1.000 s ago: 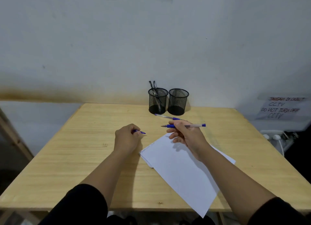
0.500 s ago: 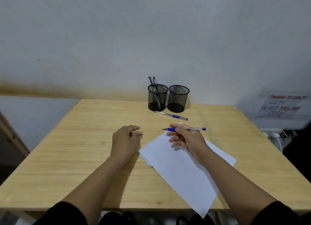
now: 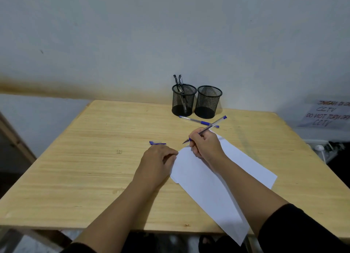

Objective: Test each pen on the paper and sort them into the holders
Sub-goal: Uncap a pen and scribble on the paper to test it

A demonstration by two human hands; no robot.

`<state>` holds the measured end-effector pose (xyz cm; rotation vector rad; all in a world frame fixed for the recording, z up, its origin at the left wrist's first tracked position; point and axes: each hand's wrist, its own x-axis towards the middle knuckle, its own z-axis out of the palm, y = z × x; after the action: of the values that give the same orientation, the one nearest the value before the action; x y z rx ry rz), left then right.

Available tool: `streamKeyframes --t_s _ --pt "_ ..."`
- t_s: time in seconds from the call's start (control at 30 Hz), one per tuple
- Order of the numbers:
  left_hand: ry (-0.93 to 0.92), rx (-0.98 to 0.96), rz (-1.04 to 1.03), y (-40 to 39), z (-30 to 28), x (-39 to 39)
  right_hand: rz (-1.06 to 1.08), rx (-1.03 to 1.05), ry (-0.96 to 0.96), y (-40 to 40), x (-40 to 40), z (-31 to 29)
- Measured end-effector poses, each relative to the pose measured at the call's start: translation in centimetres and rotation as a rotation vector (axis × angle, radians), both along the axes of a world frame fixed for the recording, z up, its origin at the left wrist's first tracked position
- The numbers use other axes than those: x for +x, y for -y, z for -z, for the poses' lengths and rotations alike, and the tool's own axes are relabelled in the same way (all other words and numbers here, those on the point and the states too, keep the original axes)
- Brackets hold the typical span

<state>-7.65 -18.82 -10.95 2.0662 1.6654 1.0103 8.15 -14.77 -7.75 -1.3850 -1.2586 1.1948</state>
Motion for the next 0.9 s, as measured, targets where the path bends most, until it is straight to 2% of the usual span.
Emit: streamKeyframes --t_s 0.17,0.27,0.57,0.9 --pt "-0.034 0.017 0.005 -0.4 0.7 -0.1 -0.025 0.072 0.245 -0.6 -0.1 1.6" --pt "-0.033 0.026 0.001 -0.5 0.9 -0.1 0.003 0.113 0.322 -0.7 -0.2 2.1" --pt "-0.018 0.031 0.01 -0.3 0.8 0.0 -0.061 0.221 0.397 -0.2 -0.4 1.9" --pt "-0.025 0.018 0.006 -0.3 0.7 0.0 -0.048 0.24 0.428 -0.3 -0.5 1.8"
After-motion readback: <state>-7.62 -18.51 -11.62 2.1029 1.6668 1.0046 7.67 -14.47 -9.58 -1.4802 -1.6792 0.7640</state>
